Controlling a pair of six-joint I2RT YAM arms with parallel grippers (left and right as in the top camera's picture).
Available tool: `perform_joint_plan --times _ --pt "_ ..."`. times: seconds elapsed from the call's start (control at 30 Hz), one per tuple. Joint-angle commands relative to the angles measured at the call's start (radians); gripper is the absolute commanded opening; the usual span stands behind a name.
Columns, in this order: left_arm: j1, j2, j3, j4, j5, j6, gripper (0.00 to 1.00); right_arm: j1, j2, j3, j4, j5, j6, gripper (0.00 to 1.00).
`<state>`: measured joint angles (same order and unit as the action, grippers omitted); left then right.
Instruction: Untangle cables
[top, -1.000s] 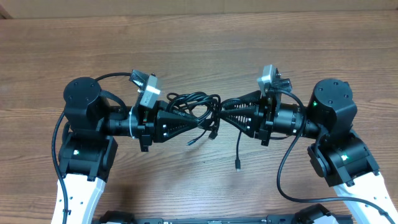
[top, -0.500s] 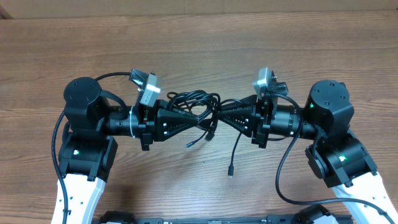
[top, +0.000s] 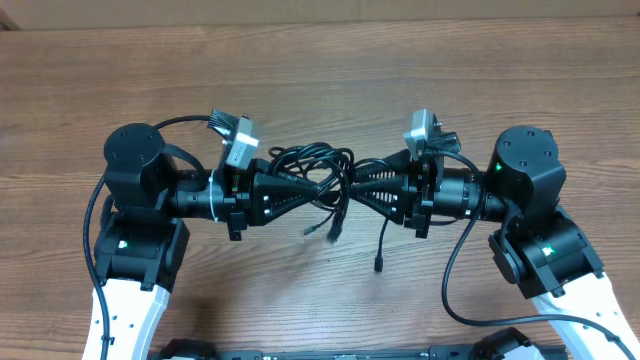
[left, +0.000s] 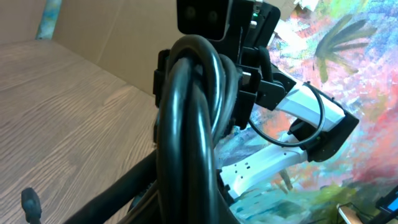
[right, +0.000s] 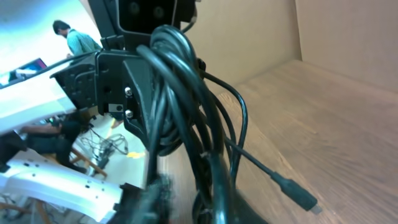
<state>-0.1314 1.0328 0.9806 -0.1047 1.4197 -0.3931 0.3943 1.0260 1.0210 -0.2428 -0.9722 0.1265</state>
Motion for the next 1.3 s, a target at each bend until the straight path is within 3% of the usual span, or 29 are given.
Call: perform_joint_plan --times 0.0,0.23,0.43,0.7,0.93,1.27 --pt "-0.008 0.008 0.004 0.004 -0.014 -0.011 0.04 0.006 0.001 0.013 0.008 -0.017 -0.001 0.05" --pt "-0.008 0.008 0.004 0.004 -0.005 -0.028 0.04 0.006 0.001 0.013 -0.008 0.053 0.002 0.04" --pt "-0.008 0.008 0.004 0.004 0.073 -0.087 0.04 0.005 0.001 0.013 0.007 0.441 0.114 0.04" --pt "-0.034 0.008 0.004 0.003 0.096 -0.087 0.04 0.005 0.001 0.013 0.054 0.554 0.155 0.04" --pt "-0.034 0.008 0.004 0.004 0.088 -0.086 0.04 0.005 -0.002 0.013 -0.136 0.932 0.162 0.04" --pt "-0.032 0.008 0.004 0.004 0.089 -0.087 0.04 0.005 -0.007 0.013 -0.168 1.061 0.161 0.04"
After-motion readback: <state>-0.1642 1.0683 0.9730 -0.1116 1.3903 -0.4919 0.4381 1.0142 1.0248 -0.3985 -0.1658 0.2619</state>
